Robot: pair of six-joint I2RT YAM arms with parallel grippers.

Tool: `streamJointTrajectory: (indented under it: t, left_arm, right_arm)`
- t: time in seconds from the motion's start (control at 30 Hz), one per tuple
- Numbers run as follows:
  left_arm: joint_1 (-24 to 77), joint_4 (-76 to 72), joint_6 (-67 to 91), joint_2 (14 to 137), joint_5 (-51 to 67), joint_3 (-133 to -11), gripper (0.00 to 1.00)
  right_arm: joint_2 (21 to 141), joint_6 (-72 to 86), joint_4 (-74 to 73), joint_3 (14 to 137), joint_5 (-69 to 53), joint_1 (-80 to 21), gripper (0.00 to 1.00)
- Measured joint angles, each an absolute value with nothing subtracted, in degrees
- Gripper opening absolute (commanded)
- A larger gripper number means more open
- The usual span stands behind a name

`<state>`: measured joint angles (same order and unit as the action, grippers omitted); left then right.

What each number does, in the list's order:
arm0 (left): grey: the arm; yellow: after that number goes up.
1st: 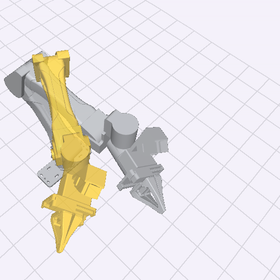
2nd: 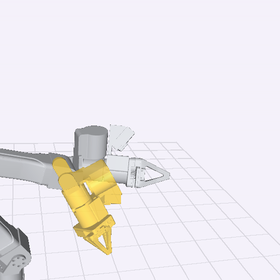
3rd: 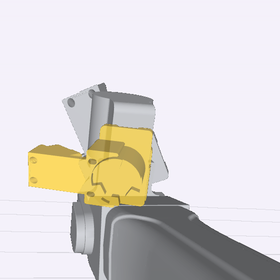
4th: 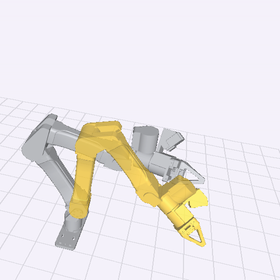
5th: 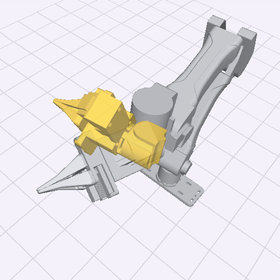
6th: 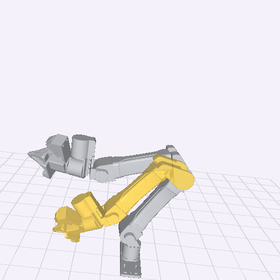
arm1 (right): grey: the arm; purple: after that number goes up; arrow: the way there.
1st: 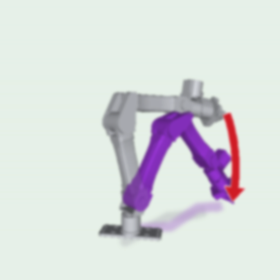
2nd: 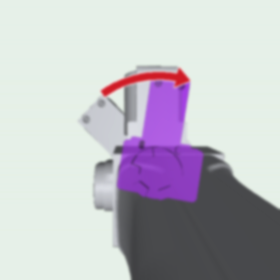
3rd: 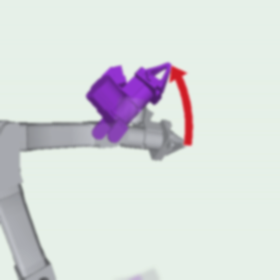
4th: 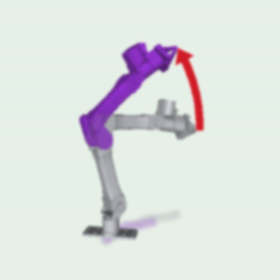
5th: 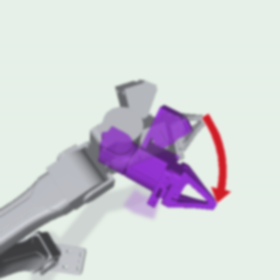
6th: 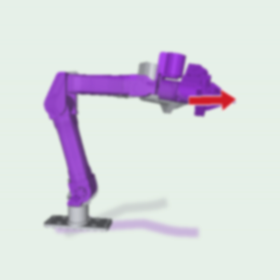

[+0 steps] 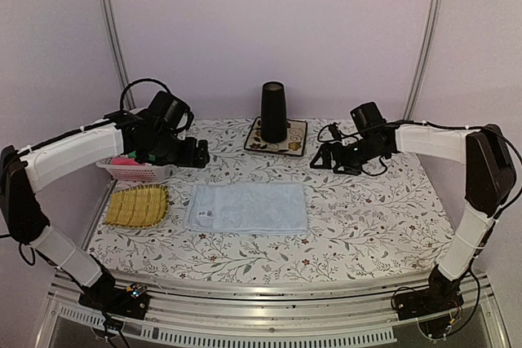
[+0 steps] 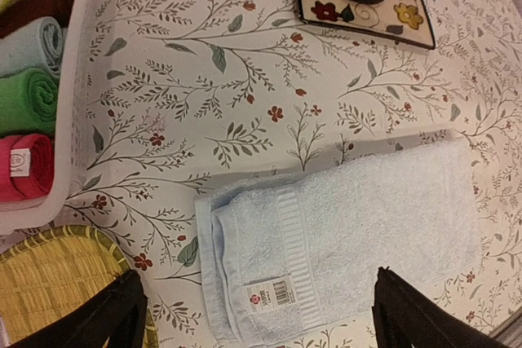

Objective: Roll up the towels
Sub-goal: Adjust the towel at the center of the board, then rotate the towel at the center of the board.

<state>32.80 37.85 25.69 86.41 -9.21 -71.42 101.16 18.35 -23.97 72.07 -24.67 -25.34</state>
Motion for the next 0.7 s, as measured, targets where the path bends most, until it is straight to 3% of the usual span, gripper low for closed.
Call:
streamJointTrajectory:
  t: [0.4, 0.7]
  left_arm:
    - [37.50, 38.57, 29.32, 65.67, -13.63, -59.48, 0.97]
    - [42.13, 39.62, 32.47, 59.68, -14.20, -54.30, 0.97]
  right_arm:
    - [111.28, 12.84, -23.29, 74.85, -32.60, -20.84, 0.99]
    - [118.52, 9.91, -26.44, 86.41, -37.82, -19.49, 0.95]
